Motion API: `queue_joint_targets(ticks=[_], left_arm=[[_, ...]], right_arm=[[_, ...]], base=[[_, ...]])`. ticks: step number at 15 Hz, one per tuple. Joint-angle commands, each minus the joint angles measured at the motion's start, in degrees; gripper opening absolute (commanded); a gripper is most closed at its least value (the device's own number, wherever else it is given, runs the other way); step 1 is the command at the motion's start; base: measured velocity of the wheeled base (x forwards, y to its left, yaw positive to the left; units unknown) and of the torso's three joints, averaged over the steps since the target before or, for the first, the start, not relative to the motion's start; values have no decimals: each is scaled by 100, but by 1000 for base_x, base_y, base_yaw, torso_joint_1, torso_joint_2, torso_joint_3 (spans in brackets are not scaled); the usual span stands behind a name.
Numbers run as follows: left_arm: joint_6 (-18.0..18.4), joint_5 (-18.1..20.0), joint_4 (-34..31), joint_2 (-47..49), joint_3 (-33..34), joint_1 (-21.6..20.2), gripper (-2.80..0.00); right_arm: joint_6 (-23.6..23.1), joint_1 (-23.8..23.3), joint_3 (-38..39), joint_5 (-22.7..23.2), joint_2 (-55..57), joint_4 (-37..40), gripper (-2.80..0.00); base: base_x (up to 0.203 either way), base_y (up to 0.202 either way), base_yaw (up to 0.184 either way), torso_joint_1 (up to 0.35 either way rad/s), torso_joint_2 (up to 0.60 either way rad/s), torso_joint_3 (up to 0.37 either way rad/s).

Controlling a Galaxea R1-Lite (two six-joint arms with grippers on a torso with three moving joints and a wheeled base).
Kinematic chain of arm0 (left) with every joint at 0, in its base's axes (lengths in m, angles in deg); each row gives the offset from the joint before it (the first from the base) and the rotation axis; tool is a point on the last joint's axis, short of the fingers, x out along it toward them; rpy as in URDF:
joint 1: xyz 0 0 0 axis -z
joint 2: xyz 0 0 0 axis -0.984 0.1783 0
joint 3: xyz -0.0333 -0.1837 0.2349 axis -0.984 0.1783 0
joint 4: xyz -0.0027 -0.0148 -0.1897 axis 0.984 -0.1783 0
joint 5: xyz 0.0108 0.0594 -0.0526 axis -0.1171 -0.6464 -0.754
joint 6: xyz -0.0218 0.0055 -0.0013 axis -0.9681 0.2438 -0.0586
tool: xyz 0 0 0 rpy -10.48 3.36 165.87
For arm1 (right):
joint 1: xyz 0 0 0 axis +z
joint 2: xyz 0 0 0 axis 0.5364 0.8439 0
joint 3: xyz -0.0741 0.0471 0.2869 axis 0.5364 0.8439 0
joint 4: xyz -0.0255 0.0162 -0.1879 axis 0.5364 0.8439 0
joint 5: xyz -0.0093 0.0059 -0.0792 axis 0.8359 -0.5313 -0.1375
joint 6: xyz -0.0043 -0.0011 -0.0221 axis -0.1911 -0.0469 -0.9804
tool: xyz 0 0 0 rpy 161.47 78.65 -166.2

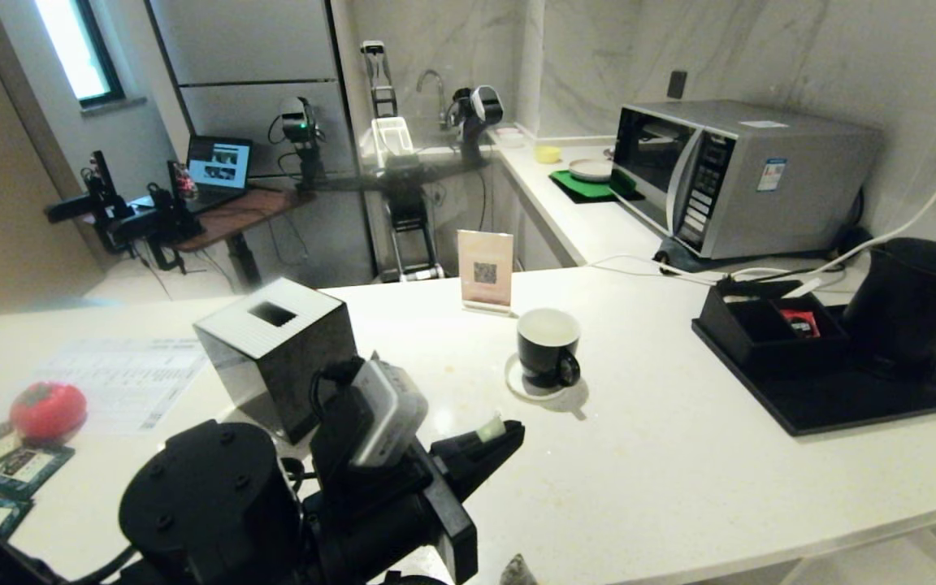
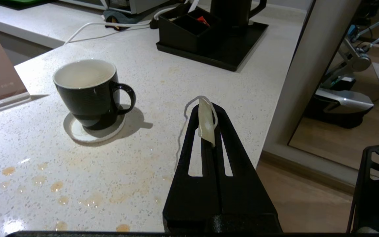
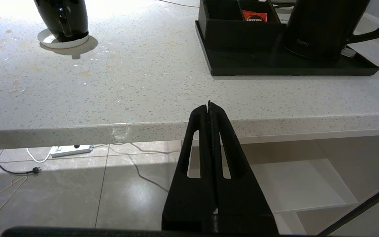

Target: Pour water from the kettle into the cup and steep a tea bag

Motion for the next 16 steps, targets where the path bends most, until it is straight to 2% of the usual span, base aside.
queue_joint_targets(ticks=[1,7,12,16], left_arm=[[-2,0,53,-91,178,3,-280],[-27,-85,17,-293,434,-119,-280],[-19,-390,-395,-287,444,-721,-280],[174,-414,-485,-121,618,-1013,-280]], right_arm=[[-7,-2,0,7,0,0,-280],[-7,-2,0,6,8,0,-280],[-7,-2,0,7,0,7,-280],[-7,-2,0,6,9,6,-280]], base=[[0,0,0,0,0,0],[0,0,0,0,0,0],[0,0,0,0,0,0],[0,0,0,0,0,0]])
